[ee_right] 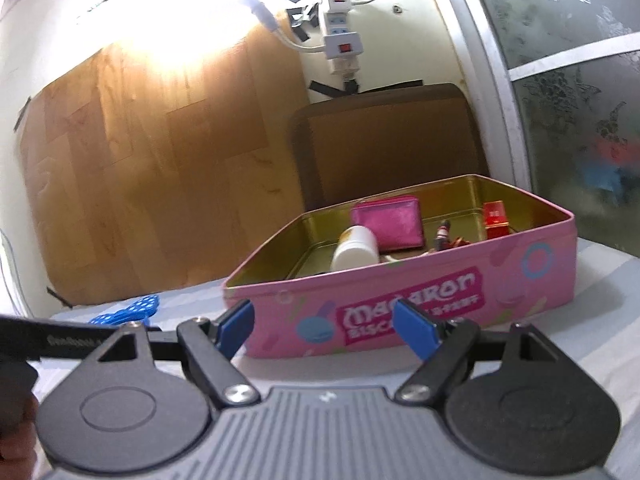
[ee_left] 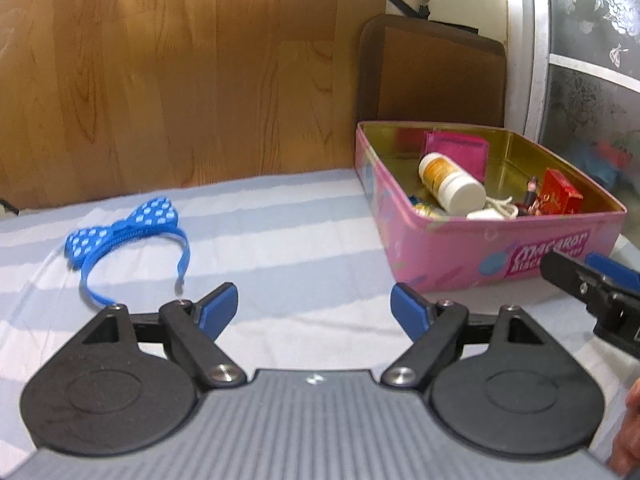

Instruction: Organize rigid objects

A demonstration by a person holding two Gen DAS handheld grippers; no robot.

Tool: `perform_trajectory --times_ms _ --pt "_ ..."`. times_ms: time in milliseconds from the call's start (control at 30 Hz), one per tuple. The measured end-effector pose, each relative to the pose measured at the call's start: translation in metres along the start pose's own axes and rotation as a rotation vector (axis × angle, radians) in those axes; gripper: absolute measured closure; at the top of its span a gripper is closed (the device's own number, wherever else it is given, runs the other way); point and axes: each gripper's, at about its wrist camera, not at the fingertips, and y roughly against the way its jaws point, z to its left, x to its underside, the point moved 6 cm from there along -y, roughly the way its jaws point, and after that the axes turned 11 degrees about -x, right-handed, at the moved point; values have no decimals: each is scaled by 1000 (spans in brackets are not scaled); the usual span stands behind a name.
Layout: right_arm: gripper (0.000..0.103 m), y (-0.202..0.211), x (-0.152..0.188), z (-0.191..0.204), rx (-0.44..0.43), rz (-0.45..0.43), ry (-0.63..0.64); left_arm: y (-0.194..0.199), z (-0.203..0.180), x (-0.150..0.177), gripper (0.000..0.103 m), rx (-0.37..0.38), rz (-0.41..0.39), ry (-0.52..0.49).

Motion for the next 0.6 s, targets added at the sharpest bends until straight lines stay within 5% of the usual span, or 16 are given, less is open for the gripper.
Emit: perform_trajectory --times_ms 367,600 --pt "21 4 4 -9 -11 -16 -66 -13 -4 30 18 -11 35 5" --pt "20 3 5 -13 -18 -11 -97 -4 -3 29 18 -14 -28 11"
